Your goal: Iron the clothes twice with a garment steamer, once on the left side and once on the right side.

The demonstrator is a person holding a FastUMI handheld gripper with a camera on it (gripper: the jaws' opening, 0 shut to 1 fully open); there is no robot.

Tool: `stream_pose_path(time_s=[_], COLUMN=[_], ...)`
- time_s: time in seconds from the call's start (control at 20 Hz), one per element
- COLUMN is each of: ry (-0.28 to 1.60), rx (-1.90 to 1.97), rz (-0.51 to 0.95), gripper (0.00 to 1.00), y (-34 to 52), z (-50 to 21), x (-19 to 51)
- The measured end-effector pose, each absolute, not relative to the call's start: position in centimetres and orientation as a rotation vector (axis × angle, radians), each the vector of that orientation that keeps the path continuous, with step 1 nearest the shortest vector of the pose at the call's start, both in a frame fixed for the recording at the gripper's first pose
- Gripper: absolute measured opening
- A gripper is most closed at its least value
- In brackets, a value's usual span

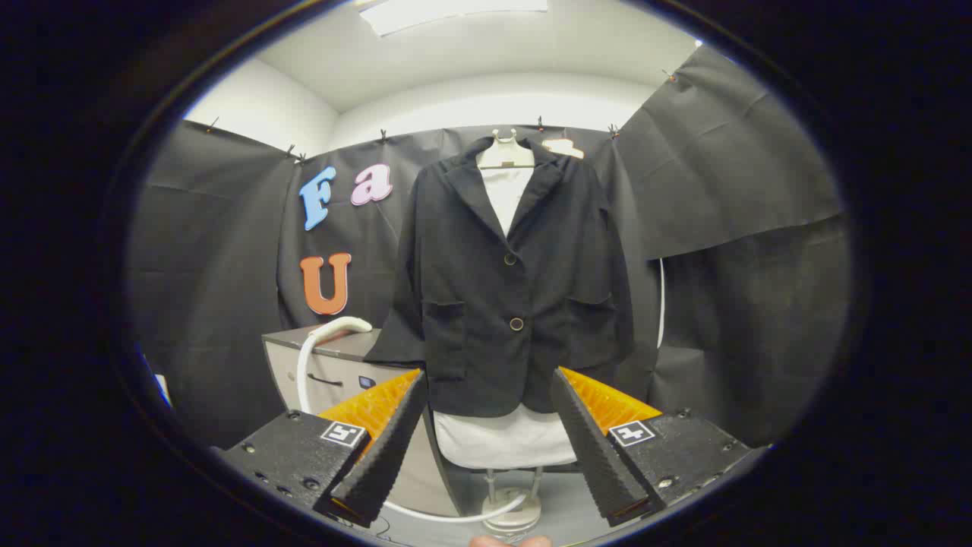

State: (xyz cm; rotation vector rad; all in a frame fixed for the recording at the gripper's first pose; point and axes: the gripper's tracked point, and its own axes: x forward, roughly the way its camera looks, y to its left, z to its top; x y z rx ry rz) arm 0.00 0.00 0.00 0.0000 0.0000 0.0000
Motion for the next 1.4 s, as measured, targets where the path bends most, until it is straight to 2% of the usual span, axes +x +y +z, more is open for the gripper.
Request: stream_pose_path(time_s=[0.75,1.4], ry=[-0.006,0.091], rx=[-0.017,0.019], rz=[0.017,0.094], gripper=[1.00,1.00], y=[2.7,15.9], z=[1.2,1.7], x=[1.6,4.3])
